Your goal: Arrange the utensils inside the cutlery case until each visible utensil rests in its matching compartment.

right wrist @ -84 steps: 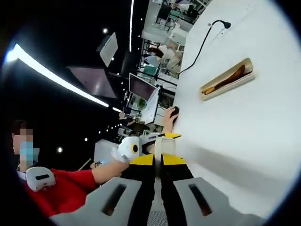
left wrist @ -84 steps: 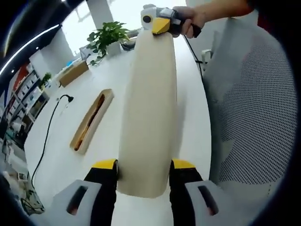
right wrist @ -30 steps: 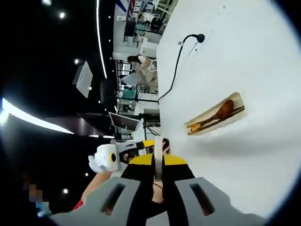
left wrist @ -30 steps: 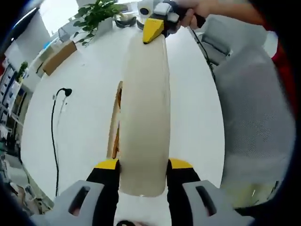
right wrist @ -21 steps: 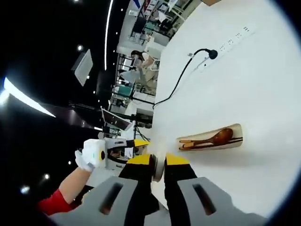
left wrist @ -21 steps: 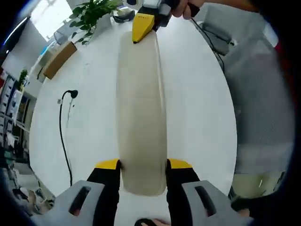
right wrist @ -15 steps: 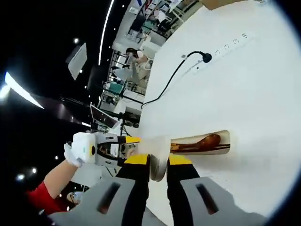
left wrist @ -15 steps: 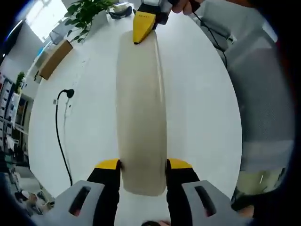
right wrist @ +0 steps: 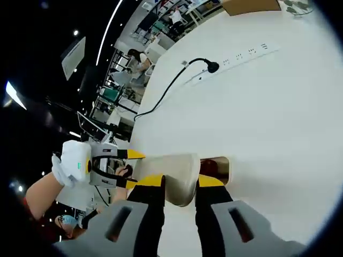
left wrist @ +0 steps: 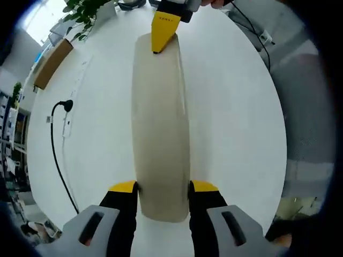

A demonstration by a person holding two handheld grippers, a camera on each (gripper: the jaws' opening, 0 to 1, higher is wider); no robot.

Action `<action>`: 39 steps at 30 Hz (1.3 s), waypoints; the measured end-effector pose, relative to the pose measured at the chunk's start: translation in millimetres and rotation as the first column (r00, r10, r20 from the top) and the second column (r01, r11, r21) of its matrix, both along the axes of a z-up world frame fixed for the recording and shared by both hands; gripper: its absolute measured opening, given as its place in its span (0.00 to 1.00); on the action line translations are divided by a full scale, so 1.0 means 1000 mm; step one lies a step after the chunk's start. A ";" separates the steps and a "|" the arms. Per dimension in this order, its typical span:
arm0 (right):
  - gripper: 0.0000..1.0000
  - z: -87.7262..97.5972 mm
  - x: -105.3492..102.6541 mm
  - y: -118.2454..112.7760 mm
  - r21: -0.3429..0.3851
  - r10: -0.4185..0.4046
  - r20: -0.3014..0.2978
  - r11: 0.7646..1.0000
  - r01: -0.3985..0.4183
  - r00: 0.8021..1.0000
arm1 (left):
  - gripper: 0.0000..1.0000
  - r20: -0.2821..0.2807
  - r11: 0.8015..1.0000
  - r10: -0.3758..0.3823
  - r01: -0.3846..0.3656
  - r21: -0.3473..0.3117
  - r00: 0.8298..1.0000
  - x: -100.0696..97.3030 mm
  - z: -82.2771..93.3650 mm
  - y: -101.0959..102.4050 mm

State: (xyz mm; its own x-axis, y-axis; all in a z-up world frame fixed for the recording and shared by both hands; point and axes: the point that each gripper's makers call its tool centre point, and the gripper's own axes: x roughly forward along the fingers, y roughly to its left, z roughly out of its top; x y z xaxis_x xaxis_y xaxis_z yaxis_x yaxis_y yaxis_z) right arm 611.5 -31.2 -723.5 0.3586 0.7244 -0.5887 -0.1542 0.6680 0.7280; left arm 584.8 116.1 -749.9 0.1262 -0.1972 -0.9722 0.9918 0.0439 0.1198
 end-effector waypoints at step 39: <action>0.07 -0.003 -0.001 0.023 0.237 -0.114 -0.017 0.965 0.115 0.993 | 0.38 0.048 0.999 -0.044 0.044 0.008 0.998 0.016 -0.026 0.008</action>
